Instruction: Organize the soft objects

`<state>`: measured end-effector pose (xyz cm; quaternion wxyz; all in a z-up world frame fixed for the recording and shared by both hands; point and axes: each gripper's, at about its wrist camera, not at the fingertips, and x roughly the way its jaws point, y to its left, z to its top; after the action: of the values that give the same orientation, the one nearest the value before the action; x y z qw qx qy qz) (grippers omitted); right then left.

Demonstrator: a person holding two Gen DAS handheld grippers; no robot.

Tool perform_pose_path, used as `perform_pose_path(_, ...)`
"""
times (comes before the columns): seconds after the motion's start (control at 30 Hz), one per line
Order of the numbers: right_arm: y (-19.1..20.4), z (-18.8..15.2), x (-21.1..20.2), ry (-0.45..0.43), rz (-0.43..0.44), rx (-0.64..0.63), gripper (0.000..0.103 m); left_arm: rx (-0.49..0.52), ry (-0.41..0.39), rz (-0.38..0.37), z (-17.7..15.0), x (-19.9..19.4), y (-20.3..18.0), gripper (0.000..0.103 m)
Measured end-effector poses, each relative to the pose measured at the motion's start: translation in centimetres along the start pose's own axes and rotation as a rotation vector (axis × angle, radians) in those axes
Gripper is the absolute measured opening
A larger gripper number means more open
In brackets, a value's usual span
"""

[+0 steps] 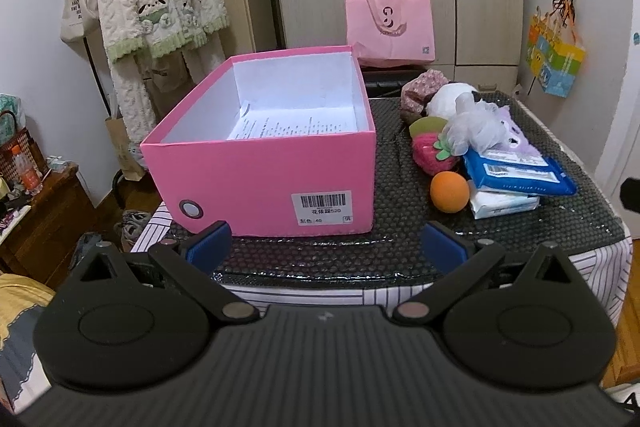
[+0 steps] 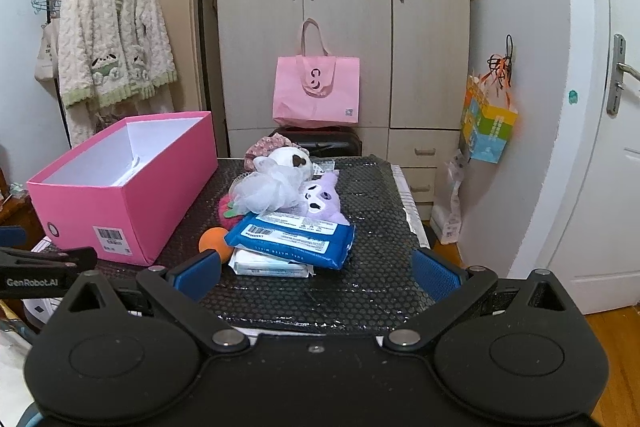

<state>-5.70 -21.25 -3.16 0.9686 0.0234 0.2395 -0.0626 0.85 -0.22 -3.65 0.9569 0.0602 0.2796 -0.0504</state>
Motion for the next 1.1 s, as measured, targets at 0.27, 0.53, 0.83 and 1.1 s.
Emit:
perform_pose_path(0.27, -0.1, -0.1, -0.1, 0.002, 0.006, 0.0, 0.103, -0.008, -0.013, -0.008, 0.0, -0.4, 0.2, 0.103)
perform_pose_path(0.53, -0.8, 0.1, 0.1, 0.01, 0.045, 0.019, 0.103, -0.001, -0.013, -0.009, 0.3, -0.2, -0.2, 0.103)
perform_pose_path(0.83, -1.0, 1.7, 0.6, -0.015, 0.083, -0.004, 0.103, 0.035, -0.029, -0.027, 2.3, 0.0, -1.7, 0.103)
perform_pose_path(1.1, -1.6, 1.6, 3.1, -0.043, 0.135, -0.042, 0.103, 0.048, -0.04, -0.123, 4.1, 1.7, -3.2, 0.103)
